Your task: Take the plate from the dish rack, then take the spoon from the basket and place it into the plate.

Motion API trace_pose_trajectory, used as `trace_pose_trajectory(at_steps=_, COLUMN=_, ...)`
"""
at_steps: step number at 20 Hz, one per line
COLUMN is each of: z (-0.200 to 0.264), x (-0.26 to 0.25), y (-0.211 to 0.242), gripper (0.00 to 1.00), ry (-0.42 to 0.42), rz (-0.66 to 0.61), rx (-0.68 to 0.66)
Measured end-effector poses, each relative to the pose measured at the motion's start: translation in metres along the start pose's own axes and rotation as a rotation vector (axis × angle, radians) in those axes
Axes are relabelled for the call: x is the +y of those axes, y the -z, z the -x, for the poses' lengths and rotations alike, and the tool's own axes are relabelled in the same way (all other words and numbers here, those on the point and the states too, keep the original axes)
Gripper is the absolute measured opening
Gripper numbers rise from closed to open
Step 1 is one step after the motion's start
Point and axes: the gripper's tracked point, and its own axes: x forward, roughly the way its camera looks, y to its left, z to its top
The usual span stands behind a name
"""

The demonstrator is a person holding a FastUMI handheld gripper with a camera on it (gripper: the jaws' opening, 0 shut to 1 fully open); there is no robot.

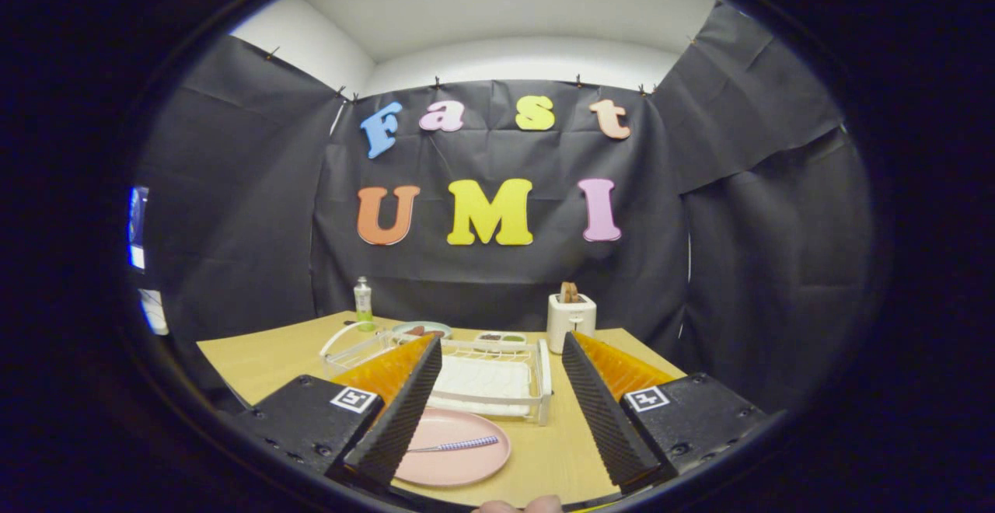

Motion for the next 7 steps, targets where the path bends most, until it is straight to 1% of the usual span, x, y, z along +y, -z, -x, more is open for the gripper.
trace_pose_trajectory(at_steps=3, z=0.003, x=0.005, y=-0.005, gripper=1.00, ry=0.022, rz=0.032, rx=-0.032)
trace_pose_trajectory(at_steps=7, z=0.004, x=0.021, y=-0.001, gripper=1.00, ry=-0.003, rz=0.021, rx=-0.005)
